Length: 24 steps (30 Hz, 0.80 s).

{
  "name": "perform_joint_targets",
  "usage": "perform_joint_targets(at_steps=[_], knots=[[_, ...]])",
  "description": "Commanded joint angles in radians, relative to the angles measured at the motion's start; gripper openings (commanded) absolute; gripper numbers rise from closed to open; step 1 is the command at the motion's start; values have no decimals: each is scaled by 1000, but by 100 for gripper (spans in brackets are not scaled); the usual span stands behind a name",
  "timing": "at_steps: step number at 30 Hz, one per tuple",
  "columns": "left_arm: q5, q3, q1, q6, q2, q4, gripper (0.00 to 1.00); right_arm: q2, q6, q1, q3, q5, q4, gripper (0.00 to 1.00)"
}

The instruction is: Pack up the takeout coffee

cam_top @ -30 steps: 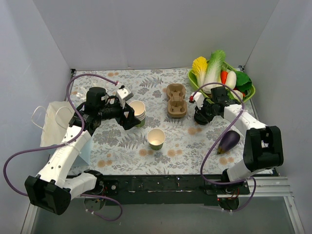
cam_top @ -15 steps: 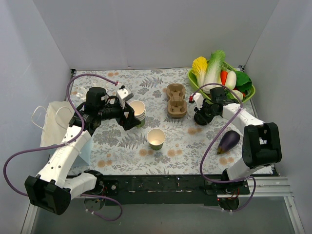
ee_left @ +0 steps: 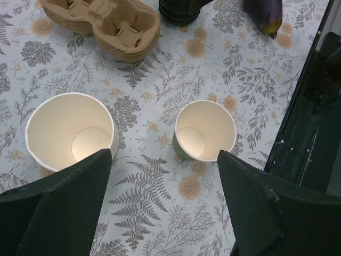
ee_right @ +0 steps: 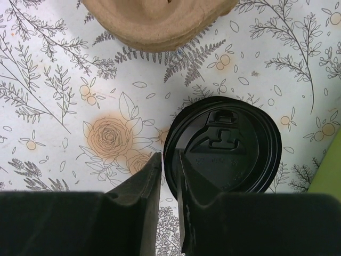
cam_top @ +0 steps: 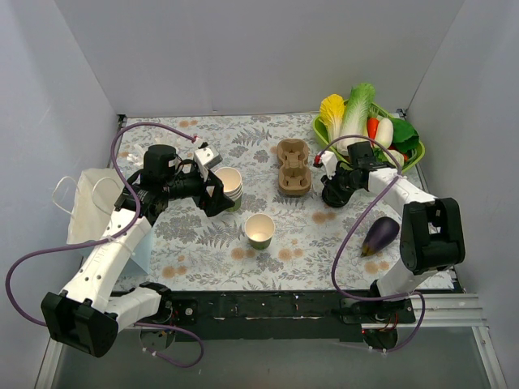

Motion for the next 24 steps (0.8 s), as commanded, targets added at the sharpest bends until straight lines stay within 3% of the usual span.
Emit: perform_joint_targets(at_steps=[1,10,17,24], knots=[[21,-4,7,15,-16,-16,81,10,27,1,51,-29,16,25],[27,-7,7,17,-14,-17,81,32,54,0,67,-35,25,18],[27,-9,7,17,-11,-17,81,44,70,0,92,-39,16,17],[32,-10,7,18,-10,-19,81,61,99,-3,106,-43,16,23]])
